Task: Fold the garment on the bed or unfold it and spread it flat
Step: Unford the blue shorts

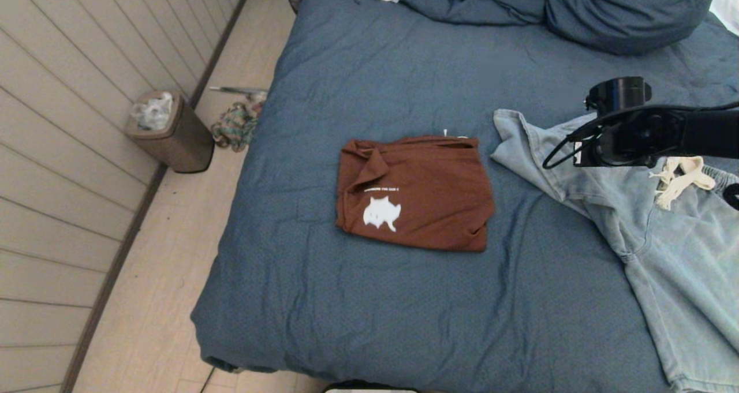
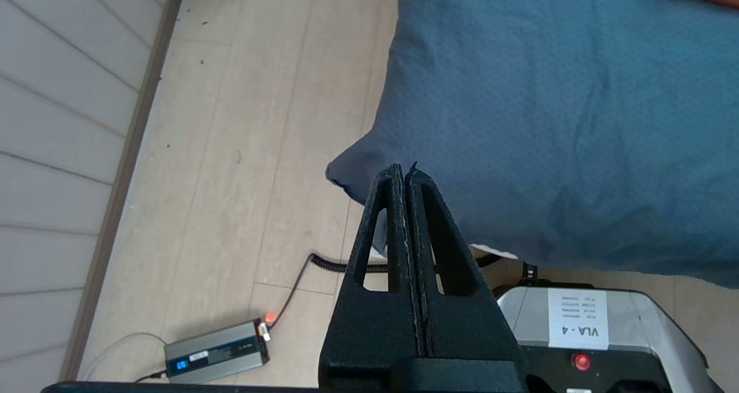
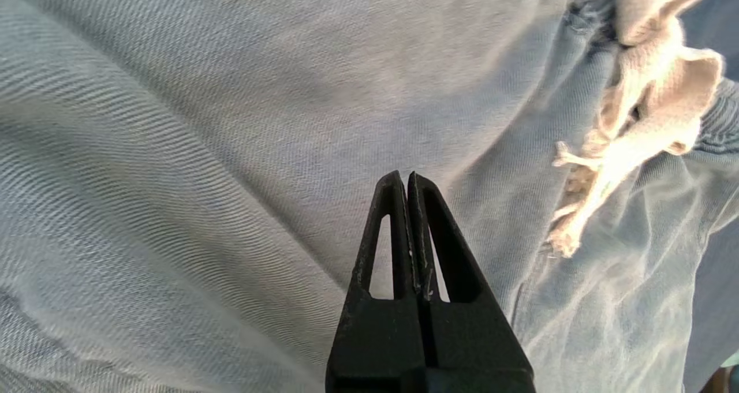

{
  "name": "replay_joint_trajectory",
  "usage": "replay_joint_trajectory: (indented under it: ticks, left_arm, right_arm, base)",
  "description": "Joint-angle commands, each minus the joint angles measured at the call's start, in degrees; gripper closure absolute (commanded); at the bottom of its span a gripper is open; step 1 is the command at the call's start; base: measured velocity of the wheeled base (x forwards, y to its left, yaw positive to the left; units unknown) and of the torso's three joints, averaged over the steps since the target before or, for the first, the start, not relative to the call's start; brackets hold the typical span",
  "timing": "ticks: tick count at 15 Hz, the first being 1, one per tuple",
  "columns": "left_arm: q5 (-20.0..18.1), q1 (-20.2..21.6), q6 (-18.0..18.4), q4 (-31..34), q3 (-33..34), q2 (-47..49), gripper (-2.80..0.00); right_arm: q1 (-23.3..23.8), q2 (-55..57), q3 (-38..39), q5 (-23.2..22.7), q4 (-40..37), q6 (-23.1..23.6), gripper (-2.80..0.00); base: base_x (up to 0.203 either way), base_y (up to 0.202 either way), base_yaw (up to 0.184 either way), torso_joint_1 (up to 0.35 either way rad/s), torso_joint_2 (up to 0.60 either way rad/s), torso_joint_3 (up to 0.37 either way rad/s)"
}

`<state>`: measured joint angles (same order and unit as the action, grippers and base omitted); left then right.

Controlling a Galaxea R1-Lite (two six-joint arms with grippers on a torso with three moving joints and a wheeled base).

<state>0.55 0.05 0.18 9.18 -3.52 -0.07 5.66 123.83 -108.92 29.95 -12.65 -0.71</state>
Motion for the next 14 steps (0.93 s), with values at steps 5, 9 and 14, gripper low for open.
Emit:
replay_joint_trajectory:
  ticks: [5,9,14]
  left_arm:
    - [0.0,0.0,0.0,0.0,0.0,0.1,0.00]
    - [0.1,0.0,0.0,0.0,0.0,0.1,0.00]
    - [0.0,0.0,0.0,0.0,0.0,0.1,0.00]
  right_arm:
    - [-6.0,-13.8,11.7,-11.1,-0.3,-1.1,0.00]
    - [-8.2,-9.9,14.4,-8.7,0.0,0.1,0.00]
    - [-8.0,-8.1,16.4,-8.5,0.2,5.0,-2.80]
  base:
    - [0.000,0.000,0.000,0.000,0.00,0.000]
    - [0.000,0.000,0.000,0.000,0.00,0.000]
    - [0.000,0.000,0.000,0.000,0.00,0.000]
